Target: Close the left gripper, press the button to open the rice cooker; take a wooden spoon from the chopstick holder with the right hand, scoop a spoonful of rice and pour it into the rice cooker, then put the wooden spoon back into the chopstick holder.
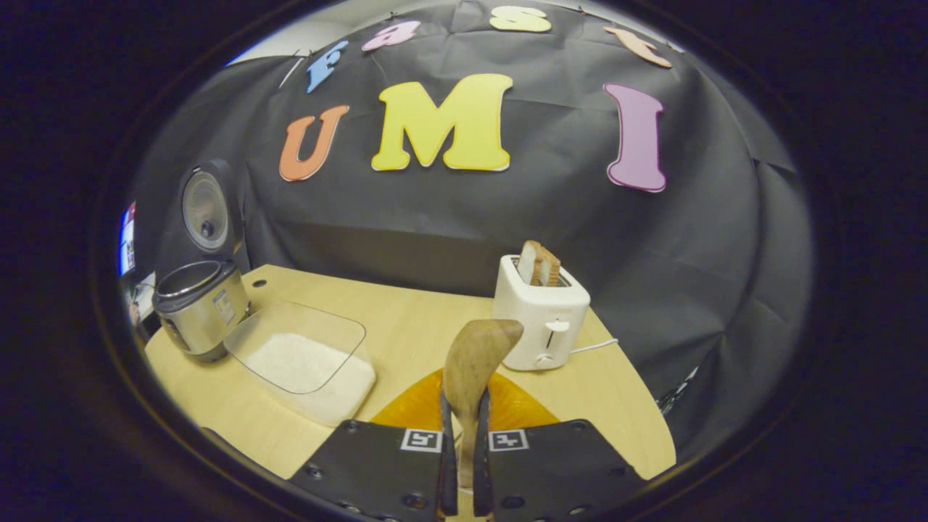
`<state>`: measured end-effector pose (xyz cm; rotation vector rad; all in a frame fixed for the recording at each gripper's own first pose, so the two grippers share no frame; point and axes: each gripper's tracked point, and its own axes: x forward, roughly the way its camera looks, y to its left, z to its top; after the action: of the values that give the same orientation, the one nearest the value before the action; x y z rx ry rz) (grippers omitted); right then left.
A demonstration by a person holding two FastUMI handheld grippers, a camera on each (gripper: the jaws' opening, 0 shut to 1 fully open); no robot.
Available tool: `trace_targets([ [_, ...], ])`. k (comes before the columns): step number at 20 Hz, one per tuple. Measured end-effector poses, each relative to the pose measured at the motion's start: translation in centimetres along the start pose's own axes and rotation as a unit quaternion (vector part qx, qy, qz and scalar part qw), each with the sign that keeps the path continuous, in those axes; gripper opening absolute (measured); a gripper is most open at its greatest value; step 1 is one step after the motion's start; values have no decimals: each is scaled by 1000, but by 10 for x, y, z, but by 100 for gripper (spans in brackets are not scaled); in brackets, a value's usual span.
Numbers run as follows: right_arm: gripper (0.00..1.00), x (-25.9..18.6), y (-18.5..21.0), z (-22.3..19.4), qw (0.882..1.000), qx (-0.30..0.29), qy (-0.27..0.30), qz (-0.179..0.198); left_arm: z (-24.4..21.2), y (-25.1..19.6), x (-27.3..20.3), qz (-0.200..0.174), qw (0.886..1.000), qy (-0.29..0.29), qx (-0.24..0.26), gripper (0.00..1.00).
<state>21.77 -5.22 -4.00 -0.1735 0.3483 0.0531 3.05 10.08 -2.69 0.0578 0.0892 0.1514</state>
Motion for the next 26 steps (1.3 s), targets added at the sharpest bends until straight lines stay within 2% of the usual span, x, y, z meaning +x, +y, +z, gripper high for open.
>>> trace_targets([
  [2, 8, 3, -9, -6, 1000, -2, 4, -23, -1, -2, 0, -4, 1000, 1, -5, 99],
  [4, 11, 3, -7, -11, 1000, 2, 10, -18, 0, 0, 0, -3, 1000, 2, -6, 99],
  [6, 19, -4, -11, -3, 1000, 11, -8, -23, -1, 2, 1, 0, 1000, 3, -7, 98],
  [10, 58, -16, -33, 24, 995, 19, -53, -82, -2, 2, 1, 1, 1000, 4, -9, 99],
  [13, 98, -26, -36, 30, 993, 23, -65, -95, 0, 3, 1, 0, 1000, 1, -11, 98],
  [18, 95, -42, -38, 32, 990, 51, -69, -113, 8, 3, -2, -6, 999, -9, -33, 98],
  [22, 98, -56, -32, 29, 989, 66, -82, -104, 29, -2, -1, -12, 998, -34, -46, 99],
  [23, 94, -59, -29, 29, 989, 72, -88, -99, 34, 0, 2, -10, 998, -37, -52, 98],
  [26, 98, -65, -14, 29, 987, 98, -104, -70, 54, 5, 17, -7, 997, -38, -63, 98],
])
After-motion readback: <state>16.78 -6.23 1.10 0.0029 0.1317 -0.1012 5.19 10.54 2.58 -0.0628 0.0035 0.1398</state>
